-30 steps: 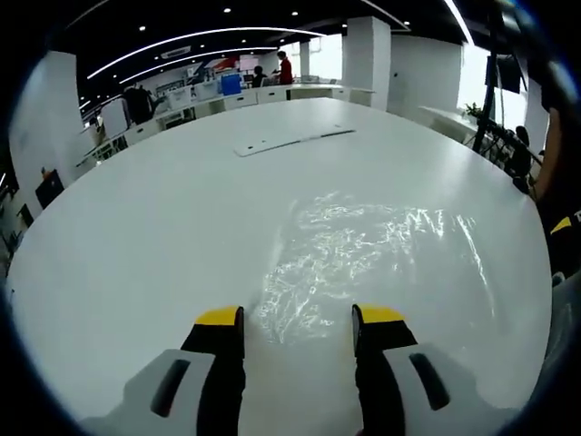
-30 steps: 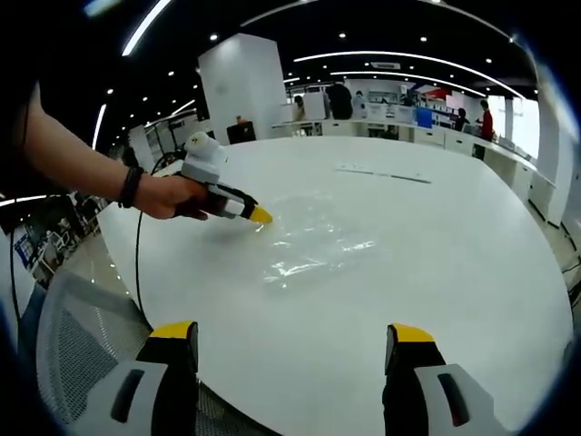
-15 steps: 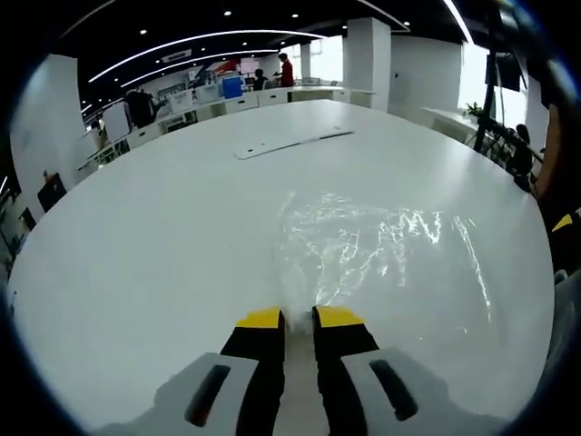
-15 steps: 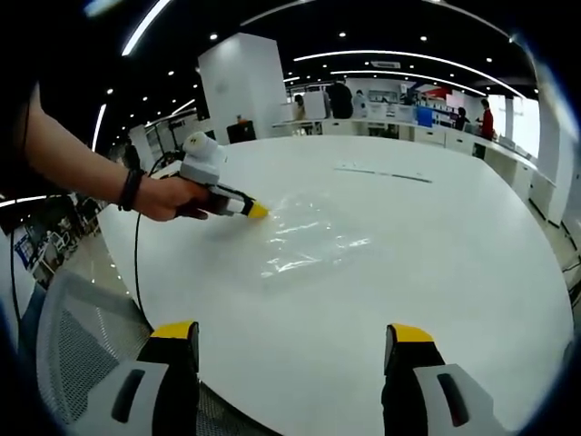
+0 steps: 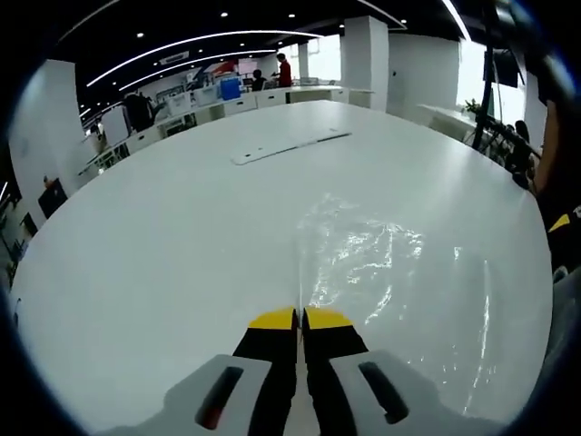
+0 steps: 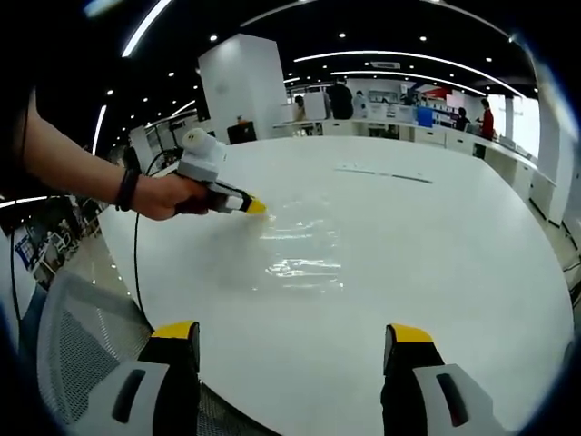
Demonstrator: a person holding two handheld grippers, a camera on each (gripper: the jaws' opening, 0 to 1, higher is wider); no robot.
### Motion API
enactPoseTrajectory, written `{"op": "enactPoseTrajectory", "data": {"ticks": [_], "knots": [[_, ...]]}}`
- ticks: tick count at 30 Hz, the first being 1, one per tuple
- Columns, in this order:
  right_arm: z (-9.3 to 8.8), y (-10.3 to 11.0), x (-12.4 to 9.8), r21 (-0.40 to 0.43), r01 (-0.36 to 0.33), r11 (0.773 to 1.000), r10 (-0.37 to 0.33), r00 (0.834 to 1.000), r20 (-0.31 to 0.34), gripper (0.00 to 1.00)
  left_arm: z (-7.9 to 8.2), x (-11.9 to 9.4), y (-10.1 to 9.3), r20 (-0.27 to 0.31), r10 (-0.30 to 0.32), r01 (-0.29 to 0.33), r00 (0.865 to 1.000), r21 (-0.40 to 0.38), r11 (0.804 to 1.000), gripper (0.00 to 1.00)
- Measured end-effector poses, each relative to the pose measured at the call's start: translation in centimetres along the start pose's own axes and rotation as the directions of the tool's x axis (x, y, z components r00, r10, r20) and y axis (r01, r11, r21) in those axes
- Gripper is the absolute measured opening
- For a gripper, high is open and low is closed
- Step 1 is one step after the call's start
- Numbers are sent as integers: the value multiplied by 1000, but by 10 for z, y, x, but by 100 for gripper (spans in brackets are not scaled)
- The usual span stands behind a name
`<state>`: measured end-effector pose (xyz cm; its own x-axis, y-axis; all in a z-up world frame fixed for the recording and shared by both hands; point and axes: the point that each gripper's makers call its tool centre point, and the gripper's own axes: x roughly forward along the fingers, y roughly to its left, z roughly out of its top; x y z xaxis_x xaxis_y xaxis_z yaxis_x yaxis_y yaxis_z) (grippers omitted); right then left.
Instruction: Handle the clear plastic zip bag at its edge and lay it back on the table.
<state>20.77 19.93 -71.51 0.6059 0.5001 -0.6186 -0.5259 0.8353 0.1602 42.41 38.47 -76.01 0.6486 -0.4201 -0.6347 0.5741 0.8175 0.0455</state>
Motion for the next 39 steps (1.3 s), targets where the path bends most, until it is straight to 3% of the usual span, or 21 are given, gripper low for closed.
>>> {"op": "enactPoseTrajectory", "data": {"ticks": [6, 8, 13, 27, 32, 35, 39], "knots": [[2, 1, -1, 1, -7, 1000, 7, 1000, 8, 83, 21, -16, -7, 43, -15, 9, 999, 132, 991, 0], [3, 2, -1, -2, -9, 1000, 9, 1000, 8, 83, 20, -12, -5, 49, -23, 15, 999, 152, 988, 0], [6, 9, 0, -22, -26, 999, 27, 1000, 4, 82, 25, -29, -21, 67, -44, 30, 997, 196, 980, 0], [17, 14, 6, -44, -64, 997, 64, 998, 7, 81, 27, -60, -34, 81, -92, 65, 992, 295, 953, 0], [31, 13, 15, -74, -75, 994, 77, 997, 21, 81, 28, -63, -48, 82, -118, 83, 990, 346, 935, 0], [41, 9, 22, -92, -80, 993, 83, 996, 28, 81, 30, -71, -68, 76, -148, 105, 986, 403, 909, 0], [54, 2, 29, -112, -87, 990, 92, 995, 35, 80, 34, -76, -81, 77, -173, 123, 982, 438, 891, 0]]}}
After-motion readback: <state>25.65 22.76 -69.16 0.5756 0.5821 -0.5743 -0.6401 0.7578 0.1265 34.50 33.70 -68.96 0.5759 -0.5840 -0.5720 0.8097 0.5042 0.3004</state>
